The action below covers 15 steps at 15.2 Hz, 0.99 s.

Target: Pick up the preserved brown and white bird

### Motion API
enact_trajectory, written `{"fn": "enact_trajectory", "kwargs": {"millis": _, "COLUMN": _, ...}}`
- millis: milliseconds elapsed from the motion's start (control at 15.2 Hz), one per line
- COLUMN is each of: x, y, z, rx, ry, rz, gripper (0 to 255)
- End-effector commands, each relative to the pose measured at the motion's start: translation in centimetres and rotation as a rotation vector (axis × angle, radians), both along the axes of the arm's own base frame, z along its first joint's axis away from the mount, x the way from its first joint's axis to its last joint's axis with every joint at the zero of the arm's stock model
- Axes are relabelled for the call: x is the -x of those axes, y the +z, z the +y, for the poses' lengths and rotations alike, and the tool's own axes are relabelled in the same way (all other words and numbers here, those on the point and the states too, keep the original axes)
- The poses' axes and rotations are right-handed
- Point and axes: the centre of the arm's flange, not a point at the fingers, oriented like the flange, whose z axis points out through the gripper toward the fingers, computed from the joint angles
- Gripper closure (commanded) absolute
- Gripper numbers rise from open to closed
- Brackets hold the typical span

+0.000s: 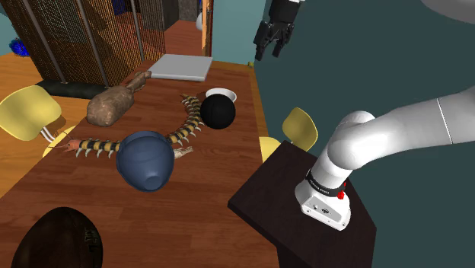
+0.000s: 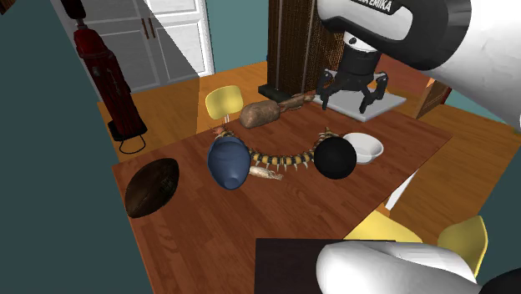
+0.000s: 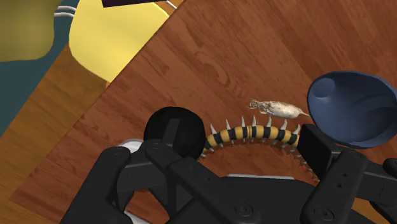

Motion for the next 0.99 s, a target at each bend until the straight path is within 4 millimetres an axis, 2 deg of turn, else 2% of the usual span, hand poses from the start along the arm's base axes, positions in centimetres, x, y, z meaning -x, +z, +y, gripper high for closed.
{"fn": "enact_trajectory", "kwargs": {"millis": 0, "x": 0.0, "y": 0.0, "z": 0.0, "rx": 0.0, "ry": 0.0, "rz": 0.0, "gripper": 0}}
{"fn": "enact_trajectory", "kwargs": {"millis": 924, "x": -9.6, "y": -14.7, "z": 4.4, "rx": 0.076, "ry": 0.397, "rz": -0.057, "gripper": 0}}
